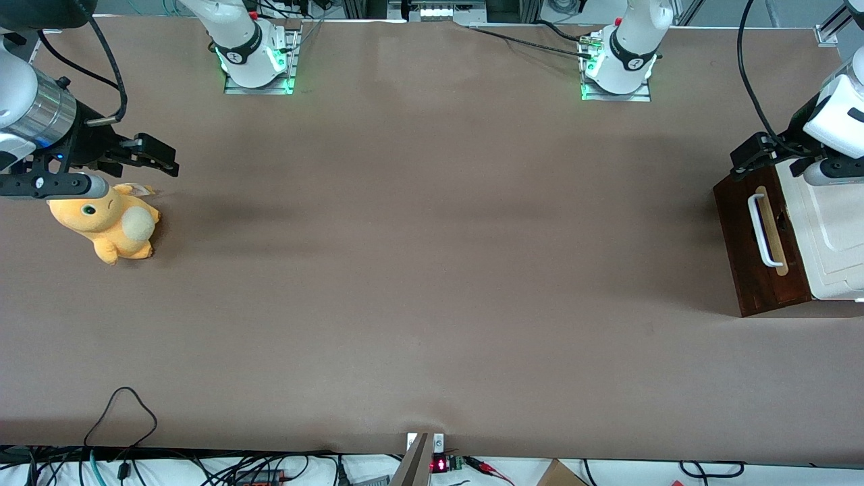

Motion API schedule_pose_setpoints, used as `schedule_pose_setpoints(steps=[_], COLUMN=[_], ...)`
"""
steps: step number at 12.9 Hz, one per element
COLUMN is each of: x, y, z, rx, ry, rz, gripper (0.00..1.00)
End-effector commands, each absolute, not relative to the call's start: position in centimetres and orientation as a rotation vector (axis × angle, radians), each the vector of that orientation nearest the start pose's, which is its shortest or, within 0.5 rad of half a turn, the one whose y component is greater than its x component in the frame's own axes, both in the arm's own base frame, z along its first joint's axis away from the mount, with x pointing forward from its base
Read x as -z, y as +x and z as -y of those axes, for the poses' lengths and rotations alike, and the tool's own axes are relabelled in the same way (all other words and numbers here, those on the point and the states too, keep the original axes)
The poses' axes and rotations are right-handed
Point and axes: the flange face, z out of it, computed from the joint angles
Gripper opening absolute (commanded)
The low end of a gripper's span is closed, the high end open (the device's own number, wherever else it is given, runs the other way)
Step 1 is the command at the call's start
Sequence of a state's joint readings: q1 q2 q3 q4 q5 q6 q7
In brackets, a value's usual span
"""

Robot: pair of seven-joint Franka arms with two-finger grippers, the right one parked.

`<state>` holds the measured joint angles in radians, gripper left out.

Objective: Open lower drawer with left arm only

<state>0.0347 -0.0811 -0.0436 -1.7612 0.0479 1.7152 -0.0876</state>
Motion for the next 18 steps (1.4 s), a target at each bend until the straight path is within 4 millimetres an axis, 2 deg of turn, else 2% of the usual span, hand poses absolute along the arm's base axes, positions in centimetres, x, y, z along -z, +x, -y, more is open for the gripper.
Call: schedule_pose_setpoints(steps=[1, 5, 8, 11, 13, 16, 18], x=[-59.6, -60.1, -58.4, -58.2, -56.6, -56.3, -55.5], y=[54.2, 54.2, 54.8, 54.4, 53.9, 54.2, 54.4], z=[0.5, 0.6, 0.5, 0.4, 0.2, 0.2, 1.6], rx=[0.031, 0.017, -0.024, -0.072, -0.183, -0.177, -0.18], ry=[-3.103, -3.1, -3.102, -3.103, -3.096, -3.096, -3.028], rz=[0.066, 0.064, 0.056, 0.072, 0.046, 0.033, 0.042], gripper=[1.0, 1.0, 1.0, 1.0, 1.0, 1.0, 1.0])
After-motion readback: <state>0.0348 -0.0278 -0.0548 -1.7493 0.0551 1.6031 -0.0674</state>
